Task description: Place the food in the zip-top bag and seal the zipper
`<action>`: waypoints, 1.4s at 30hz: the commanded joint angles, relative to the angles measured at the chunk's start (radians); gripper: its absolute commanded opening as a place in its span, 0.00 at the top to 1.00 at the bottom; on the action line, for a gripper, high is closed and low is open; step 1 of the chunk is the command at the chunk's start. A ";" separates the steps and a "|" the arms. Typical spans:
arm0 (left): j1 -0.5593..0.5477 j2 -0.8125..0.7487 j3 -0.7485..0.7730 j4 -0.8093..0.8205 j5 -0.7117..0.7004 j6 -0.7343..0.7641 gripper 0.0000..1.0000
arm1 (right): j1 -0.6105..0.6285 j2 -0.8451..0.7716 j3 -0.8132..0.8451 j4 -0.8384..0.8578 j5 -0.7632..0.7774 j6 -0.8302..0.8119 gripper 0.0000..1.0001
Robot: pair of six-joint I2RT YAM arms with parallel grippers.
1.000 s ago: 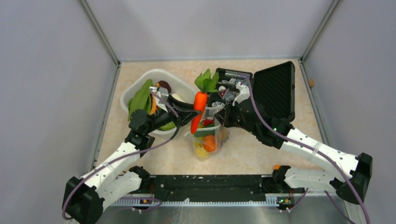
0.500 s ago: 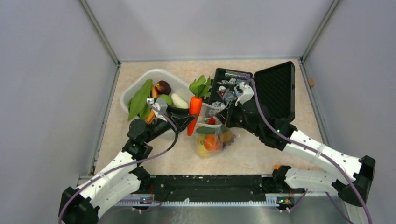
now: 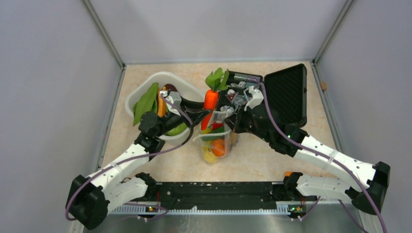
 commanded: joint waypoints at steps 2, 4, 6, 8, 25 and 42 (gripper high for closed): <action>-0.011 0.018 -0.023 0.004 0.038 0.063 0.83 | -0.004 -0.028 0.018 0.047 0.004 0.005 1.00; -0.013 -0.029 -0.065 -0.043 0.029 0.094 0.83 | -0.004 -0.031 0.018 0.044 0.013 0.005 1.00; -0.013 -0.077 -0.088 -0.145 0.052 0.145 0.80 | -0.004 -0.033 0.012 0.047 0.024 0.005 1.00; -0.014 -0.108 -0.080 -0.285 0.100 0.214 0.76 | -0.003 -0.032 0.010 0.054 0.028 0.008 1.00; -0.049 -0.073 0.046 -0.729 0.078 0.393 0.39 | -0.003 -0.036 0.023 0.080 0.028 0.009 1.00; -0.049 0.067 0.180 -0.507 0.123 0.233 0.24 | -0.004 -0.016 0.027 0.100 -0.069 -0.020 1.00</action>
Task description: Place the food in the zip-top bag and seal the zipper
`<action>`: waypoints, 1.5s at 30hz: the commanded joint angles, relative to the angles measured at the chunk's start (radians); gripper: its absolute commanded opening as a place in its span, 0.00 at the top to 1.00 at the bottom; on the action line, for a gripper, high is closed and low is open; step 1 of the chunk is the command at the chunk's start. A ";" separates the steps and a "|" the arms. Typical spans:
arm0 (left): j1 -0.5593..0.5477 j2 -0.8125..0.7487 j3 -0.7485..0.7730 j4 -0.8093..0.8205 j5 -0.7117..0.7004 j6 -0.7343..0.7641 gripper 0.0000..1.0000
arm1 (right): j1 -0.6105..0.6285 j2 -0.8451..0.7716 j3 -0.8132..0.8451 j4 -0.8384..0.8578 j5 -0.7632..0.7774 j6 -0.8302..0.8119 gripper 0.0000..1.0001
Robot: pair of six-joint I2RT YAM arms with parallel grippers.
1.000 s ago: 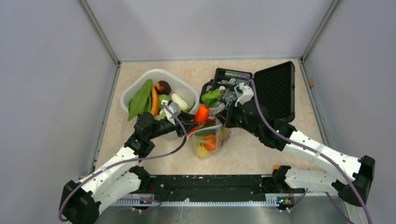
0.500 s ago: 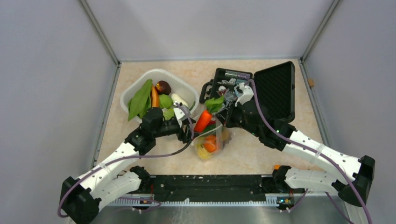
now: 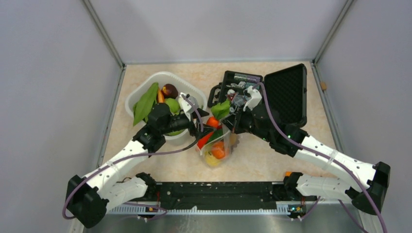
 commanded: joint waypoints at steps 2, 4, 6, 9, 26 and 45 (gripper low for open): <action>-0.004 0.083 0.082 0.046 0.056 -0.040 0.33 | -0.004 -0.012 0.029 0.076 -0.008 -0.010 1.00; -0.003 0.098 0.090 0.039 0.063 -0.053 0.43 | -0.004 -0.011 0.027 0.075 -0.003 -0.011 1.00; -0.004 0.100 0.093 0.018 0.052 -0.048 0.53 | -0.004 -0.009 0.027 0.076 0.000 -0.010 1.00; -0.003 0.078 0.094 -0.023 0.022 -0.025 0.67 | -0.004 -0.008 0.026 0.072 0.009 -0.009 1.00; -0.005 0.045 0.083 -0.113 0.266 0.046 0.69 | -0.004 0.021 0.035 0.040 0.104 0.033 1.00; -0.010 -0.016 0.185 -0.250 -0.033 0.027 0.35 | -0.004 0.016 0.033 0.056 0.054 0.022 1.00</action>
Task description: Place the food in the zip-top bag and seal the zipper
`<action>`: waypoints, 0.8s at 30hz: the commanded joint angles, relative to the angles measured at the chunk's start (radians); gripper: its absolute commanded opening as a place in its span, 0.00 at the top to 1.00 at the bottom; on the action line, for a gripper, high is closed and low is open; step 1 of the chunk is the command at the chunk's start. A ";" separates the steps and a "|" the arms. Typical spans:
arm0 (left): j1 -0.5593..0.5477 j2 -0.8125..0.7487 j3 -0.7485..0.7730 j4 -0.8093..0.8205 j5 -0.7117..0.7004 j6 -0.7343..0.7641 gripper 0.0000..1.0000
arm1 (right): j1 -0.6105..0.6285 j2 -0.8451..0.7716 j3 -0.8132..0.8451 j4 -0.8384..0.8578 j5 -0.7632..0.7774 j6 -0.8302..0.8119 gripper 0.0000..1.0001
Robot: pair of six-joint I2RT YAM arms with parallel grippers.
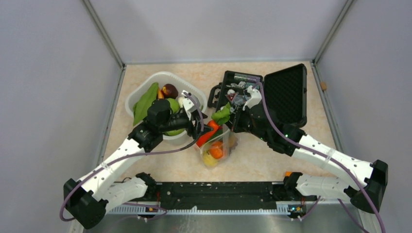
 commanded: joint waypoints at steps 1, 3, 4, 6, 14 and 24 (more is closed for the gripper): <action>-0.004 -0.044 0.068 -0.001 -0.023 -0.062 0.38 | -0.004 -0.007 0.035 0.055 -0.003 0.001 1.00; -0.003 -0.046 0.075 -0.027 0.022 -0.057 0.40 | -0.004 -0.001 0.039 0.056 -0.007 -0.001 1.00; -0.004 -0.042 0.077 -0.042 0.039 -0.055 0.42 | -0.004 0.000 0.040 0.057 -0.009 -0.002 1.00; -0.004 -0.021 0.087 -0.084 0.062 -0.060 0.44 | -0.004 0.002 0.040 0.062 -0.012 -0.002 1.00; -0.004 0.084 0.158 -0.302 0.167 -0.083 0.40 | -0.003 -0.002 0.040 0.064 -0.005 -0.002 1.00; -0.005 0.096 0.145 -0.281 -0.036 -0.135 0.35 | -0.004 -0.007 0.027 0.077 -0.019 0.008 1.00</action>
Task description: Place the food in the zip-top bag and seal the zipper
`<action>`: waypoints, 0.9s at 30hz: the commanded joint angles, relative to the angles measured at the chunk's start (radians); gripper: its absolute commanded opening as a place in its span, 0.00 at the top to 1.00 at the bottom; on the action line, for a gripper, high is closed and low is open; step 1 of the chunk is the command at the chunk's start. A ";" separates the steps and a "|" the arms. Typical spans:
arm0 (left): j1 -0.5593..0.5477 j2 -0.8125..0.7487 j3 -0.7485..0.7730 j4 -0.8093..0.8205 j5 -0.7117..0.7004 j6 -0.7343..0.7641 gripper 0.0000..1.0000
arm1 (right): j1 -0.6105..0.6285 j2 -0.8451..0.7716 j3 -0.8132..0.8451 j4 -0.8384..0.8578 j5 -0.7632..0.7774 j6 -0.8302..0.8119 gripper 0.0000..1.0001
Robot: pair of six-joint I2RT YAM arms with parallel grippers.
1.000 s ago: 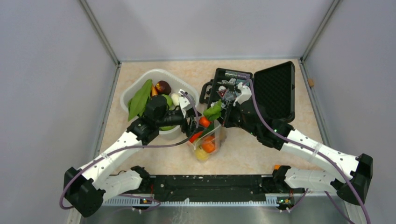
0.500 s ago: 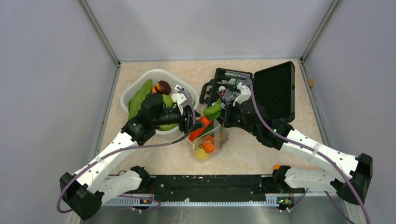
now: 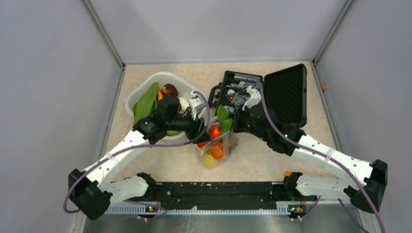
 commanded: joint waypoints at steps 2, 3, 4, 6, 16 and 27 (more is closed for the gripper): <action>-0.004 -0.006 0.016 0.103 -0.134 -0.066 0.36 | -0.003 -0.014 0.025 0.077 -0.015 0.009 1.00; -0.004 -0.004 0.007 0.134 -0.121 -0.075 0.36 | -0.003 -0.014 0.025 0.076 -0.017 0.009 1.00; -0.004 -0.002 -0.004 0.168 -0.111 -0.082 0.36 | -0.004 -0.014 0.025 0.081 -0.023 0.006 1.00; -0.005 0.009 -0.014 0.206 -0.093 -0.090 0.36 | -0.003 -0.017 0.023 0.095 -0.035 0.000 1.00; -0.039 0.087 0.017 0.111 -0.039 -0.004 0.60 | -0.004 -0.012 0.032 0.100 -0.043 0.003 1.00; -0.083 0.040 0.034 0.059 -0.196 0.012 0.72 | -0.004 -0.014 0.032 0.131 -0.053 -0.012 1.00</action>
